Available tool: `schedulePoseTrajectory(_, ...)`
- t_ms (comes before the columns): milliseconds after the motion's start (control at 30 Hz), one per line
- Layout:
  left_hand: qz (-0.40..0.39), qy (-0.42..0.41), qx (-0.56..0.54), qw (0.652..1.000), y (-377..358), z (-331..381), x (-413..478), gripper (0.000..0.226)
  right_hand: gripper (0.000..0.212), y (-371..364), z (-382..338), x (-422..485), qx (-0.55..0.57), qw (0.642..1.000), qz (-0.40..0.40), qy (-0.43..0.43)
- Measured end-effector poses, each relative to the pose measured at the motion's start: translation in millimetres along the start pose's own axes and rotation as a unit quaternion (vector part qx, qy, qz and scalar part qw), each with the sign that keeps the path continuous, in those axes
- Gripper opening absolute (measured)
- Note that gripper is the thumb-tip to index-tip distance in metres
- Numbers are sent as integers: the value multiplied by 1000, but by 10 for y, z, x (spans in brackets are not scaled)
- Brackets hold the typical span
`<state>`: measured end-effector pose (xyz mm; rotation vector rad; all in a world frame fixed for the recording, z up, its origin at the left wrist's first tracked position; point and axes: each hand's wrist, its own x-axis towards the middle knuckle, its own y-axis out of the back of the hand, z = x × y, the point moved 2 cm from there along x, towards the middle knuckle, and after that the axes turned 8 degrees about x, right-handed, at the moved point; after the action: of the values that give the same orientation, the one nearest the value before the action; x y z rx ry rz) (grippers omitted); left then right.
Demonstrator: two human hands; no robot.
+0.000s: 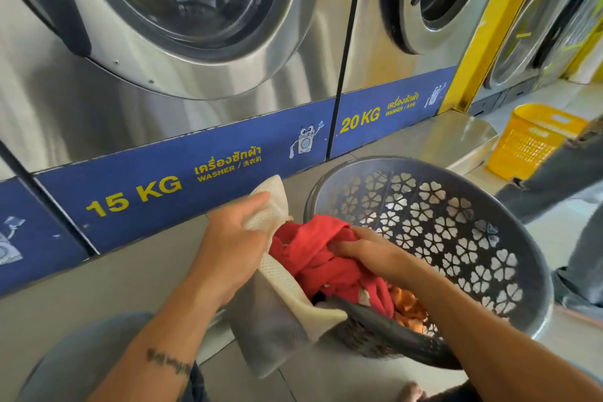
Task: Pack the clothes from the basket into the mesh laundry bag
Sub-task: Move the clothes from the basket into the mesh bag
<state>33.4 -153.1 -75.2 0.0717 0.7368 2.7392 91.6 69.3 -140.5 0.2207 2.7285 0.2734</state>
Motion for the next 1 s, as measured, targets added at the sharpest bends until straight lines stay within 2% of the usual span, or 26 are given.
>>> schedulePoseTrajectory(33,0,-1,4,1000,-13,-3,0,56,19,-8,-38,3,-58,998,29,24)
schedulePoseTrajectory(133,-8,1,0,1000,-48,-13,8,63,24,-12,-222,-66,-228,962,119,89)
schedulePoseTrajectory(200,-15,1,-4,1000,-60,-8,7,67,19,-32,-410,-170,-276,932,191,137)
schedulePoseTrajectory(300,-20,9,-23,999,-46,3,-5,72,23,-230,-662,-383,-321,867,264,277)
schedulePoseTrajectory(400,-3,18,-50,999,25,-5,6,72,26,-592,-631,-445,-341,837,243,351)
schedulePoseTrajectory(533,5,28,-70,997,116,10,-20,61,29,-840,-353,-318,-476,803,109,342)
schedulePoseTrajectory(600,-9,21,-74,997,123,13,-37,47,35,-791,-346,-348,-493,812,10,311)
schedulePoseTrajectory(667,-15,22,-66,997,121,2,-33,43,50,-692,-405,-397,-431,853,-47,291)
schedulePoseTrajectory(733,-16,31,-54,998,121,-37,-7,58,59,-559,-449,-401,-385,878,-18,284)
schedulePoseTrajectory(833,-12,32,-32,999,114,-42,3,63,55,-426,-412,-312,-391,874,56,284)
schedulePoseTrajectory(867,-14,26,-29,999,106,-32,-13,60,64,-400,-363,-266,-394,880,69,257)
schedulePoseTrajectory(933,-23,8,-23,999,84,-13,-47,49,97,-345,-255,-181,-395,898,91,170)
schedulePoseTrajectory(1000,-32,-9,-20,999,63,-11,-52,38,119,-278,-163,-118,-350,930,77,82)
